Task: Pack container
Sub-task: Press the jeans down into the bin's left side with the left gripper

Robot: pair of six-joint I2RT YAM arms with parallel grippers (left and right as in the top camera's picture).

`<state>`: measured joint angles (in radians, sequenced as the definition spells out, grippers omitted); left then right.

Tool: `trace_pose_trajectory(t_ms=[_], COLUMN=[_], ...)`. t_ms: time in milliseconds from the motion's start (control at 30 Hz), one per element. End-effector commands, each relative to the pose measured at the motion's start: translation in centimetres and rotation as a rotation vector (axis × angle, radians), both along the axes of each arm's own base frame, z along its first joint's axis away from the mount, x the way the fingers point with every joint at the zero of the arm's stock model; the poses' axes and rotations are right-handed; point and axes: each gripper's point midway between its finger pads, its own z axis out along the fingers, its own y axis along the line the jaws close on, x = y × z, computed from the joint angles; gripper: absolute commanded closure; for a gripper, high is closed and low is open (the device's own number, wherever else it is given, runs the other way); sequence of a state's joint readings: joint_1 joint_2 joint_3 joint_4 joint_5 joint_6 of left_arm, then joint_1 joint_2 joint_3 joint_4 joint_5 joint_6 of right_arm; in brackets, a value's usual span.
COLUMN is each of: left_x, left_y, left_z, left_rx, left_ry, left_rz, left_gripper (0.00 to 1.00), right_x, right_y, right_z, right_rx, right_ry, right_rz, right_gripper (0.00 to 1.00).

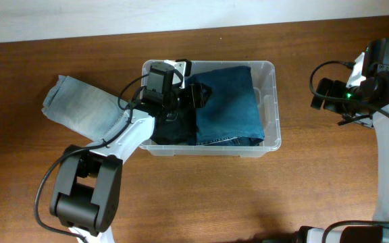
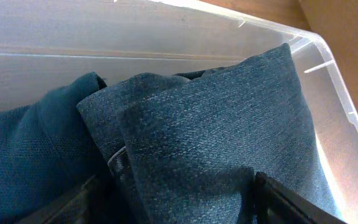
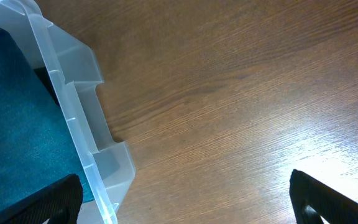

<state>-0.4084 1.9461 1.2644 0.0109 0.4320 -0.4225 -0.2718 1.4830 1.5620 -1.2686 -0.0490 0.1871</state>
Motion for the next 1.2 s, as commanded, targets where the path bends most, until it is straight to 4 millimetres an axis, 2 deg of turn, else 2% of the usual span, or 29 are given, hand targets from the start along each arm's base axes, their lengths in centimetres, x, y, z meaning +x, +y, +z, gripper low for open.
trace_pose_trajectory(t_ms=[0, 33, 100, 133, 300, 467, 633, 767, 800, 833, 867, 900, 933, 1167], left_x=[-0.4, -0.5, -0.6, -0.6, -0.8, -2.2, -3.7, -4.2, -4.2, -4.3, -4.2, -4.2, -4.1, -2.3], left_y=[-0.9, -1.3, -2.2, -2.6, -3.5, -4.8, -6.6, -7.2, -7.2, -7.2, -7.2, -7.0, -6.9, -4.4], left_z=[-0.6, -0.1, 1.1, 1.8, 3.5, 4.5, 3.4, 2.5, 2.4, 2.3, 2.3, 2.2, 2.2, 2.3], left_rx=[-0.035, -0.057, -0.106, -0.131, -0.182, -0.234, -0.191, -0.151, -0.147, -0.146, -0.145, -0.144, -0.143, -0.146], left_ry=[0.028, 0.017, -0.014, -0.034, -0.067, -0.065, -0.038, -0.034, -0.031, -0.027, -0.025, -0.022, -0.019, -0.018], left_rz=[-0.042, -0.062, -0.11, -0.134, -0.191, -0.279, -0.295, -0.291, -0.289, -0.288, -0.288, -0.285, -0.282, -0.228], left_gripper=[0.37, 0.48, 0.79, 0.83, 0.86, 0.87, 0.86, 0.85, 0.83, 0.75, 0.57, 0.31, 0.01, 0.01], right_x=[-0.3, -0.3, -0.3, -0.3, -0.4, -0.4, -0.4, -0.6, -0.6, -0.6, -0.6, -0.6, -0.6, -0.6], right_y=[-0.2, -0.2, -0.2, -0.2, -0.1, -0.1, -0.1, -0.1, -0.1, -0.1, -0.1, -0.1, -0.1, -0.1], right_z=[0.0, 0.0, 0.0, 0.0, 0.0, 0.0, 0.0, -0.1, -0.1, -0.1, -0.1, -0.1, -0.1, -0.1], right_rx=[-0.004, -0.004, -0.003, -0.003, -0.002, -0.001, -0.001, 0.0, 0.001, 0.001, 0.001, 0.001, 0.001, 0.001], right_ry=[0.0, 0.0, 0.0, 0.001, 0.006, 0.006, 0.007, 0.013, 0.014, 0.015, 0.015, 0.015, 0.015, 0.016], right_rz=[-0.01, -0.01, -0.01, -0.01, -0.01, -0.01, -0.01, -0.01, -0.01, -0.01, -0.01, -0.01, -0.01, -0.01], right_gripper=[0.01, 0.01, 0.01, 0.01, 0.01, 0.01, 0.01, 0.01, 0.01, 0.01, 0.01, 0.01, 0.01, 0.01])
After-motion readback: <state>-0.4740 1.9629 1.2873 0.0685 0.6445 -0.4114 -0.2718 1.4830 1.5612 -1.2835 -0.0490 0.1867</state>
